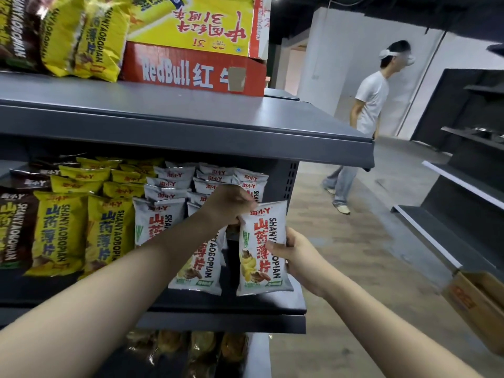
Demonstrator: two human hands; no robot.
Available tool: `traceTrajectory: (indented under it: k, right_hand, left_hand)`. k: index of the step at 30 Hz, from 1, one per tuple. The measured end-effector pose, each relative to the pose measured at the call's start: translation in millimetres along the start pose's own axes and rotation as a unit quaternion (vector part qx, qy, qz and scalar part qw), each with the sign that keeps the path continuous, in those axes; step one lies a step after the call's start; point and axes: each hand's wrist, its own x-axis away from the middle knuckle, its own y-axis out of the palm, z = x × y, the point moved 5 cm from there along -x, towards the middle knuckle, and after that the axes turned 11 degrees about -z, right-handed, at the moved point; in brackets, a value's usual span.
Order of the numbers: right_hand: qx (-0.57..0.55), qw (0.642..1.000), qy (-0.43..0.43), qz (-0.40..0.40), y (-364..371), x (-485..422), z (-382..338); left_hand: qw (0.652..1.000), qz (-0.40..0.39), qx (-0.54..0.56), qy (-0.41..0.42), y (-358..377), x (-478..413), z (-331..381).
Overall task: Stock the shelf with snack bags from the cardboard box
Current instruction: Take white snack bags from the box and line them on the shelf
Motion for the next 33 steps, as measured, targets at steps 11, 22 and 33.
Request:
traceTrajectory:
  k: [11,22,33]
  right_hand:
    - [0.052,0.998,-0.012,0.047,-0.7,-24.9,-4.8]
    - [0.439,0.868,-0.033,0.231,15.3,-43.0,17.6]
    - [0.447,0.876,0.020,0.178,8.2,-85.0,24.0]
  left_hand:
    - [0.981,0.181,0.026,0.056,-4.4,-36.0,-16.6]
    - [0.981,0.141,-0.121,0.059,-17.8,-65.5,-19.9]
    - [0.818,0.127,-0.537,0.162,-4.0,-38.4,-35.3]
